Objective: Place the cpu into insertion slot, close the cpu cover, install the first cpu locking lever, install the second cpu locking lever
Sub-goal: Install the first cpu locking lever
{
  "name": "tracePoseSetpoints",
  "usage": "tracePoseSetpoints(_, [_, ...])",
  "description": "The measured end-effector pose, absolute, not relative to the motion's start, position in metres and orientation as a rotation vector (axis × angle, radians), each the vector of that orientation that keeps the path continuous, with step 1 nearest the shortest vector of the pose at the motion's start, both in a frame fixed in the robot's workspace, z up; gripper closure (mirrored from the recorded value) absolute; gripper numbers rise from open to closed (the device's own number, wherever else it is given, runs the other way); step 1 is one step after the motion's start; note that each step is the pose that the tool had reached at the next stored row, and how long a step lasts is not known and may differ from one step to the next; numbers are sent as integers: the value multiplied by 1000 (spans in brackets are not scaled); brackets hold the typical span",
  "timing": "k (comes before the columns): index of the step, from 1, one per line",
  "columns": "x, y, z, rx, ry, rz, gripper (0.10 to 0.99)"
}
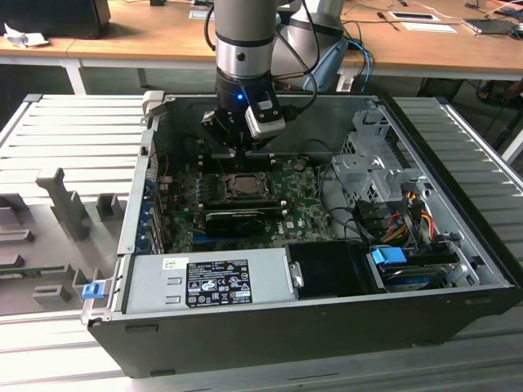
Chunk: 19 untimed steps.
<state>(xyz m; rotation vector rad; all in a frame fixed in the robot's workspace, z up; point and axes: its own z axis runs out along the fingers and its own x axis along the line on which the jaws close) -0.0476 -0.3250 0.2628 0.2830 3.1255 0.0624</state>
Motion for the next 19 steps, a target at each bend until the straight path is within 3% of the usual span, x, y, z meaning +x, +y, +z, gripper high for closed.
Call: tracePoseSetpoints(19, [-94, -325, 261, 72, 3140, 70, 980])
